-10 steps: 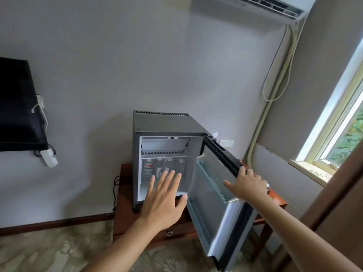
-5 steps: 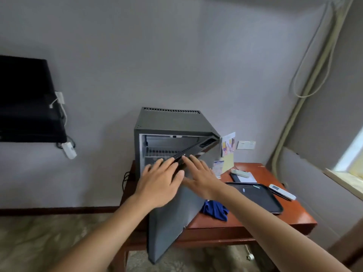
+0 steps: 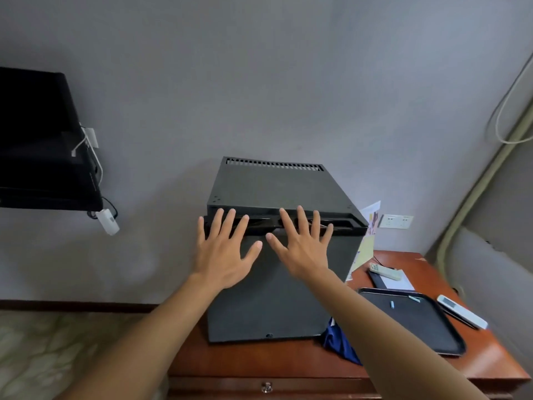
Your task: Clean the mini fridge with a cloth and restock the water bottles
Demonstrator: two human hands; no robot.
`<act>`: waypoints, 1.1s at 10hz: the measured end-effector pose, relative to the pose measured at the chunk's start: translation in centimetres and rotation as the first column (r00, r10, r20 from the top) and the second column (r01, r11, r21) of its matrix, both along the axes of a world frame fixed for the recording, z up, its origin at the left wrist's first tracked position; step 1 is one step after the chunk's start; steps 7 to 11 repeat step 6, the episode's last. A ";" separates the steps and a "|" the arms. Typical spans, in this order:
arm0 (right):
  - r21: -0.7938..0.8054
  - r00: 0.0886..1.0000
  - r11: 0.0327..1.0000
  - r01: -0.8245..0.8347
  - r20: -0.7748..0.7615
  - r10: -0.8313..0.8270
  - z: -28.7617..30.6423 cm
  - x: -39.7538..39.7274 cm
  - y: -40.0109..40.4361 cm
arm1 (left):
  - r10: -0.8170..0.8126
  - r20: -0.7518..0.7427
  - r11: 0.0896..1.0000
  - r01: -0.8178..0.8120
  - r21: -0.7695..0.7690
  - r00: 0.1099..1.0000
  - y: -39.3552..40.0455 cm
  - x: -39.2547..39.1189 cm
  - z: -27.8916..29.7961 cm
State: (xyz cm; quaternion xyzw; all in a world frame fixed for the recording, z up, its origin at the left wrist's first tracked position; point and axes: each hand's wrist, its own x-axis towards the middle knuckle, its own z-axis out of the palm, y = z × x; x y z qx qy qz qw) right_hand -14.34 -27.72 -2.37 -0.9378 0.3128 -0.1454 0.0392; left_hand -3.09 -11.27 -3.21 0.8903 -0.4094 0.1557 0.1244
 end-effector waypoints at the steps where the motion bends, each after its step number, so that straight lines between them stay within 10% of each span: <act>1: -0.024 0.998 0.999 0.047 0.029 -0.047 -0.6 1.4 -0.2 | -0.015 0.038 0.999 0.016 -0.028 0.999 -0.9 1.7 -0.8; 11: 0.101 0.999 0.995 -0.001 0.037 -0.003 -1.8 -1.9 1.6 | -0.083 0.015 0.996 0.083 0.024 0.996 1.7 -0.9 -3.2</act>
